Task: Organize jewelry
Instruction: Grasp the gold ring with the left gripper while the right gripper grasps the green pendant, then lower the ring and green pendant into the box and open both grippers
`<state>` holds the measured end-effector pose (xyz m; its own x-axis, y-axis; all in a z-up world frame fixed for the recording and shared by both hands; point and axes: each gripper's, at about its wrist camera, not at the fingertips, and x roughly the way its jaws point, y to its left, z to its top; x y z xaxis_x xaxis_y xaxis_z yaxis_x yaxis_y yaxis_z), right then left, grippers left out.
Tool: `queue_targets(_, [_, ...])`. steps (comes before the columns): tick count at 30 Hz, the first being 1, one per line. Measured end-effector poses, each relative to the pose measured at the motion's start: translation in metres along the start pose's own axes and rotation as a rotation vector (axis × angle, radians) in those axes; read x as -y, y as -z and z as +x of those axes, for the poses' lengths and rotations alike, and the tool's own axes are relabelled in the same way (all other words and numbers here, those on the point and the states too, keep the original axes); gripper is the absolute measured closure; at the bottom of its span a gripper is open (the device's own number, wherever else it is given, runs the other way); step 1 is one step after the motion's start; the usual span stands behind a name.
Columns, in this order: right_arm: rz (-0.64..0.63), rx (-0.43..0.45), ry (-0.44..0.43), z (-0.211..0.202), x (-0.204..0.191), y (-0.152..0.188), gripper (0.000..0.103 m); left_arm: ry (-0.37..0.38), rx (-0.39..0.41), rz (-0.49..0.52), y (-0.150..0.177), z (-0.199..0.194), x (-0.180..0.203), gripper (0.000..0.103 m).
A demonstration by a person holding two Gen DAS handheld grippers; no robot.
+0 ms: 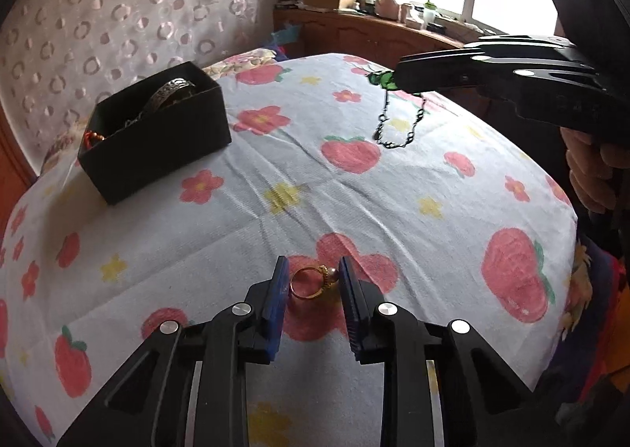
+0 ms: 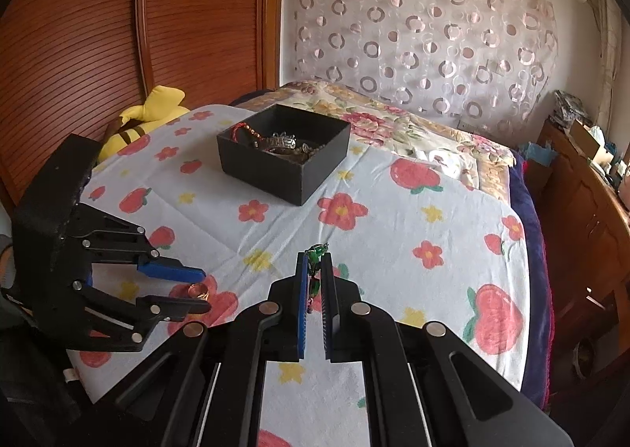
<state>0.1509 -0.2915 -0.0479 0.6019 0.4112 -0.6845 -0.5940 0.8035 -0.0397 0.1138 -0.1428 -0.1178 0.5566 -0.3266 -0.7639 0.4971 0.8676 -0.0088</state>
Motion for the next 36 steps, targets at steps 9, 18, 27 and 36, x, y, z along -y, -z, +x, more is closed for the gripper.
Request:
queue_targets(9, [-0.02,0.023,-0.009,0.006,-0.008,-0.013,0.096,-0.029,0.044,-0.033,-0.009,-0.014,-0.022,0.079])
queue_targets(18, [-0.033,0.122,-0.009,0.024,-0.01,-0.082,0.096,-0.144,0.139,-0.119,-0.058,-0.025,-0.089,0.079])
queue_targets(27, [0.015,0.099,-0.041,0.081,0.001,-0.135,0.095,-0.183,0.162,-0.235,-0.087,-0.016,-0.147,0.079])
queue_targets(36, [0.106,0.056,-0.057,0.113,0.011,-0.139,0.092,-0.197,0.16,-0.281,-0.095,-0.006,-0.168,0.079])
